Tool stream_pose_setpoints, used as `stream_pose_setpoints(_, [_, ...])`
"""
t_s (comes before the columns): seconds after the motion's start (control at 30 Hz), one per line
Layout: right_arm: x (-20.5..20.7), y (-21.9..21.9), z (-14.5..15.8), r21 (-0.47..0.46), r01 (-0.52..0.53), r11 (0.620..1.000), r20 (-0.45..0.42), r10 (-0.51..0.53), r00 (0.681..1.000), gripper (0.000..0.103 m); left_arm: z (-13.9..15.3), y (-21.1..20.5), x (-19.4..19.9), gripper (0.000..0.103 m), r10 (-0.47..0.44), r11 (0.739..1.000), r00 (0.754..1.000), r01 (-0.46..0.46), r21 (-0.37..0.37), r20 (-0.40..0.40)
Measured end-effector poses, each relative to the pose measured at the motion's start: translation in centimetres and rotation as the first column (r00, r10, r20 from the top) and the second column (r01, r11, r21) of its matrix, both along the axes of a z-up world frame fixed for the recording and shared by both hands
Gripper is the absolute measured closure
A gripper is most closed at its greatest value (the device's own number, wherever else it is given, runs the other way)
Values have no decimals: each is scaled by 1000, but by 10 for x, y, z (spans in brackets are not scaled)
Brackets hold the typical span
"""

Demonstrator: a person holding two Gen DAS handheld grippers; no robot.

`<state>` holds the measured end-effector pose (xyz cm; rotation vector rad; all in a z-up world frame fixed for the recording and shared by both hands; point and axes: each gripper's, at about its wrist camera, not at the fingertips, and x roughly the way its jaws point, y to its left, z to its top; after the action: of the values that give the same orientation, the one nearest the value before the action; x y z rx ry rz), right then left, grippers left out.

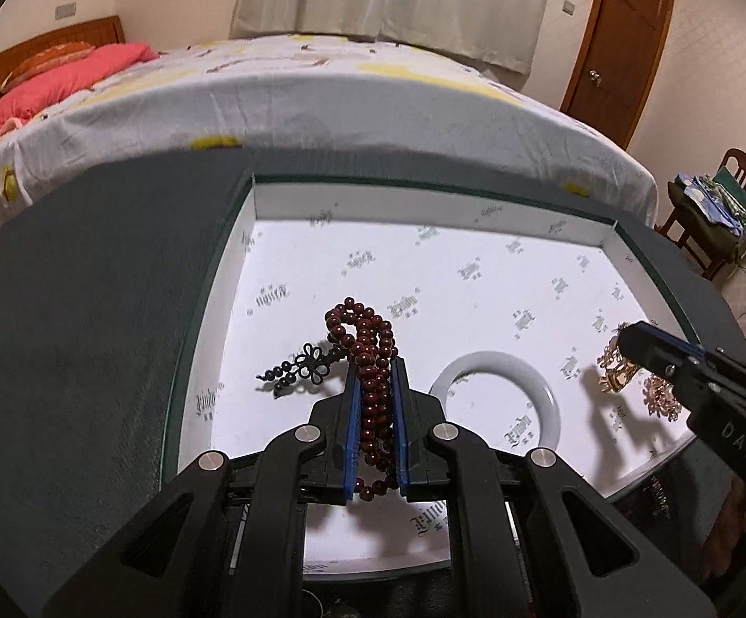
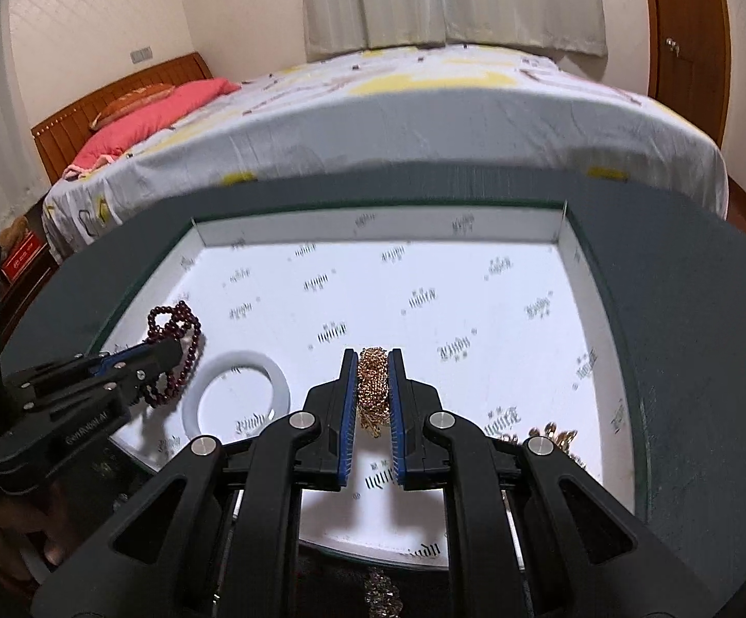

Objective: Organize jewelry
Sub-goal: 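Lift the bead string with the left tool and chain with the right tool into the box, release, then move the left tool to the black cord pendant and close on it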

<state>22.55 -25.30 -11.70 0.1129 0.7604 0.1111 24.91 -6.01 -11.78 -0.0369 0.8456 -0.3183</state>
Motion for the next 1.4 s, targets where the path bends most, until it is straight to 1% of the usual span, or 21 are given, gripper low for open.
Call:
stream_pose_setpoints(0.13, [2, 0, -7, -2, 2, 1000, -24, -2, 1000, 91, -6, 3, 1, 91, 1, 1000, 1000, -1, -5, -25])
stream_pose_setpoints(0.37, [3, 1, -11, -6, 9, 1000, -41, -9, 999, 90, -6, 3, 1, 89, -7, 1000, 1000, 7, 0, -26])
stream_pose_setpoints(0.43, [4, 0, -12, -1, 11, 1000, -43, -11, 999, 88, -5, 3, 1, 83, -13, 1000, 1000, 12, -16, -28])
stream_pose_setpoints(0.47, [3, 0, -12, -1, 12, 1000, -44, -12, 999, 83, -5, 2, 0, 81, -17, 1000, 999, 17, -19, -28])
stream_pose_setpoints(0.5, [3, -1, -13, 1, 13, 1000, -44, -13, 999, 77, -4, 2, 1, 75, -19, 1000, 999, 18, -19, -27])
stream_pose_setpoints(0.53, [2, -1, -12, 4, 15, 1000, -43, -15, 999, 75, -4, 1, 0, 70, -20, 1000, 999, 20, -18, -25])
stream_pose_setpoints(0.6, [-1, -3, -9, 7, 20, 1000, -33, -19, 999, 74, -4, 1, -1, 67, -15, 1000, 1000, 15, -14, -19])
stream_pose_setpoints(0.7, [-7, -6, -2, 11, 28, 1000, -16, -28, 999, 74, -4, 3, -2, 66, -14, 999, 1000, 14, -31, -26])
stream_pose_setpoints(0.77, [-13, -9, 3, 20, 36, 999, -7, -36, 999, 74, -3, 3, -4, 62, -13, 999, 1000, 13, -32, -25])
stream_pose_setpoints(0.8, [-16, -10, 6, 22, 38, 999, -1, -38, 999, 74, -1, 4, -6, 59, -11, 999, 1000, 10, -33, -19])
stream_pose_setpoints(0.93, [-30, -13, 16, 20, 43, 999, 21, -43, 999, 74, 8, 5, -15, 52, -6, 999, 1000, 6, -38, -1])
stream_pose_setpoints(1.17, [-64, -13, 25, 21, 51, 999, 41, -51, 998, 74, 23, 6, -47, 51, -9, 999, 1000, 10, -37, 23])
stream_pose_setpoints(1.27, [-78, -12, 25, 12, 53, 999, 43, -54, 998, 74, 26, 8, -63, 51, -5, 999, 1000, 5, -43, 20])
stream_pose_setpoints(1.33, [-89, -13, 23, 11, 55, 998, 42, -56, 998, 74, 29, 8, -75, 51, 4, 999, 999, -2, -35, 37])
stream_pose_setpoints(1.4, [-100, -13, 21, 15, 54, 998, 34, -55, 998, 74, 30, 8, -86, 51, 5, 999, 999, -4, -34, 35])
